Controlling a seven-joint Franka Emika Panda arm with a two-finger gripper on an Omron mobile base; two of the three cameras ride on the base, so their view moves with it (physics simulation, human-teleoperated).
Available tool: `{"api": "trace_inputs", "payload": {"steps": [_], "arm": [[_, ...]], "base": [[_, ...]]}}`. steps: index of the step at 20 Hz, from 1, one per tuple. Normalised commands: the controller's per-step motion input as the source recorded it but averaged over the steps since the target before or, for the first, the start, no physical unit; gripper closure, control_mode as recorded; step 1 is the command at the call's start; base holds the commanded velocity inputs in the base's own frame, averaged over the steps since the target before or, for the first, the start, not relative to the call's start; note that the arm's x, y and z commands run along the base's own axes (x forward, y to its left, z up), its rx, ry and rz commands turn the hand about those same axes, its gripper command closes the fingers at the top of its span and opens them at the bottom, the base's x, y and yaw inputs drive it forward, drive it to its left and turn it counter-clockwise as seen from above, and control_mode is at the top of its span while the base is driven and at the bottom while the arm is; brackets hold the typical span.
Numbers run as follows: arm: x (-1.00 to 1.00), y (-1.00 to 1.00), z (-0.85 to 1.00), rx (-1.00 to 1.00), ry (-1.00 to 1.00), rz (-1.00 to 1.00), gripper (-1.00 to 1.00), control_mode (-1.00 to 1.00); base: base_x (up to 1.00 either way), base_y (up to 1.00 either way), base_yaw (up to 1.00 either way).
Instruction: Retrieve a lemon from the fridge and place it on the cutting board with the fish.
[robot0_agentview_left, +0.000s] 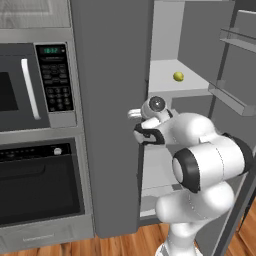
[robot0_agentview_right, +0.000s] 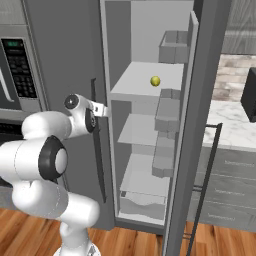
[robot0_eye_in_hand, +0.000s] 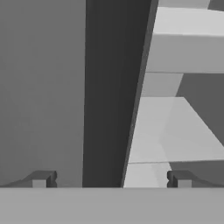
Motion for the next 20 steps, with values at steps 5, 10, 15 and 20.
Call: {"api": "trace_inputs", "payload": {"steps": [5, 10, 15, 20], "arm": [[0.47, 0.00, -0.09, 0.00, -0.02, 0.00, 1.00, -1.00], [0.06, 0.00, 0.01, 0.00, 0.12, -0.05, 1.00, -1.00], [-0.54, 0.22, 0.21, 0.00, 0.10, -0.18, 1.00, -1.00], [-0.86, 0.47, 0.24, 0.00, 0.11, -0.23, 1.00, -1.00]], "base": [[0.00, 0.00, 0.00], [0.00, 0.00, 0.00], [0.00, 0.00, 0.00], [0.00, 0.00, 0.00]]}}
